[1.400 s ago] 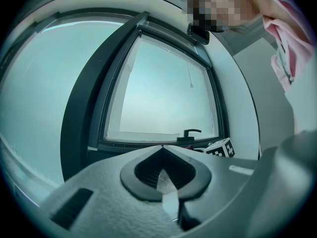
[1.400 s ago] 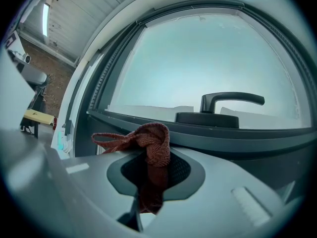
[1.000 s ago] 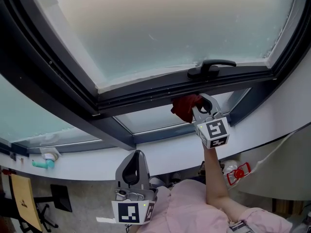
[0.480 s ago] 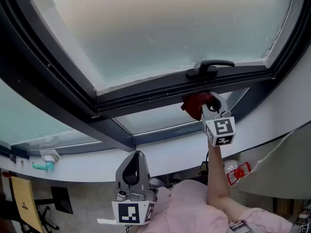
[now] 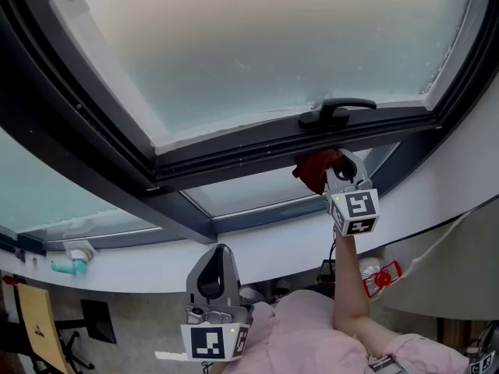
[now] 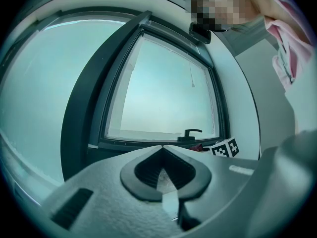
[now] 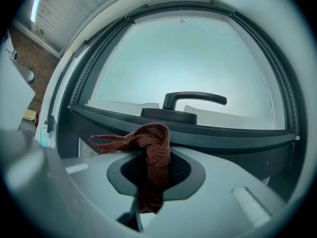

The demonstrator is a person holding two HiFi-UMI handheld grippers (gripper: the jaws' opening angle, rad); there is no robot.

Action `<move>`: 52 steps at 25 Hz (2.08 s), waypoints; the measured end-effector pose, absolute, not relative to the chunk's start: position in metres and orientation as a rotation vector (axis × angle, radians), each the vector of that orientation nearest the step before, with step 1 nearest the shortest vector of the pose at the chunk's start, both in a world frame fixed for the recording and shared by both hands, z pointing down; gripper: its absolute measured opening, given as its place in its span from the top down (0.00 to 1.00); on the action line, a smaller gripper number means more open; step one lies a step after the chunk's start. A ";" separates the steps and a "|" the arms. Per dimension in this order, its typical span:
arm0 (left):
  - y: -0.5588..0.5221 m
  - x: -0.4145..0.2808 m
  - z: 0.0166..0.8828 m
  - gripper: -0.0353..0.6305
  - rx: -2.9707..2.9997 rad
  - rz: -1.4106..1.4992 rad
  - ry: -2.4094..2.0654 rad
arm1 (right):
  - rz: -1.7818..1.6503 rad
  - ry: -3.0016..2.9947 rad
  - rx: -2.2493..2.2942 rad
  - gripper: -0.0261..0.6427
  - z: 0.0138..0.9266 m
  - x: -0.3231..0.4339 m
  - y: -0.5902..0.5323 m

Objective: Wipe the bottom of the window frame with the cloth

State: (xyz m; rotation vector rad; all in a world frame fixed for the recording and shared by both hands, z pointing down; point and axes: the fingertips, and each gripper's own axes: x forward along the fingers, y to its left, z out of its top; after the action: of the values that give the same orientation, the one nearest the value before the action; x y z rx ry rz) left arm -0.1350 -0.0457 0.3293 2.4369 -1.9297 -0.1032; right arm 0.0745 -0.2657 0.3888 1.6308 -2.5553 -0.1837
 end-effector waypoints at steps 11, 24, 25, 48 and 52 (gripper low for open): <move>-0.047 -0.134 0.331 0.95 2.451 -0.082 -1.916 | 0.289 -2.916 1.508 0.87 0.382 0.081 -0.222; -0.068 -0.043 0.315 0.95 2.696 -0.178 -1.604 | 0.417 -3.222 1.010 0.87 0.330 -0.009 -0.103; -0.066 -0.041 0.316 0.95 2.698 -0.178 -1.592 | 0.408 -3.229 0.998 0.87 0.328 -0.013 -0.098; -0.054 -0.077 0.318 0.95 2.711 -0.114 -1.564 | 0.094 -3.042 1.345 0.88 0.306 0.012 -0.095; -0.070 -0.065 0.325 0.95 2.732 -0.020 -1.619 | 0.061 -3.022 1.404 0.88 0.301 0.050 -0.125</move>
State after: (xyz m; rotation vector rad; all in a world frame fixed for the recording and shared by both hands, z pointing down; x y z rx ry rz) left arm -0.0650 -0.0696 0.3253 2.7323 -1.6192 -0.0196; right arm 0.0495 -0.1247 0.3008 1.4044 -3.0219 0.0614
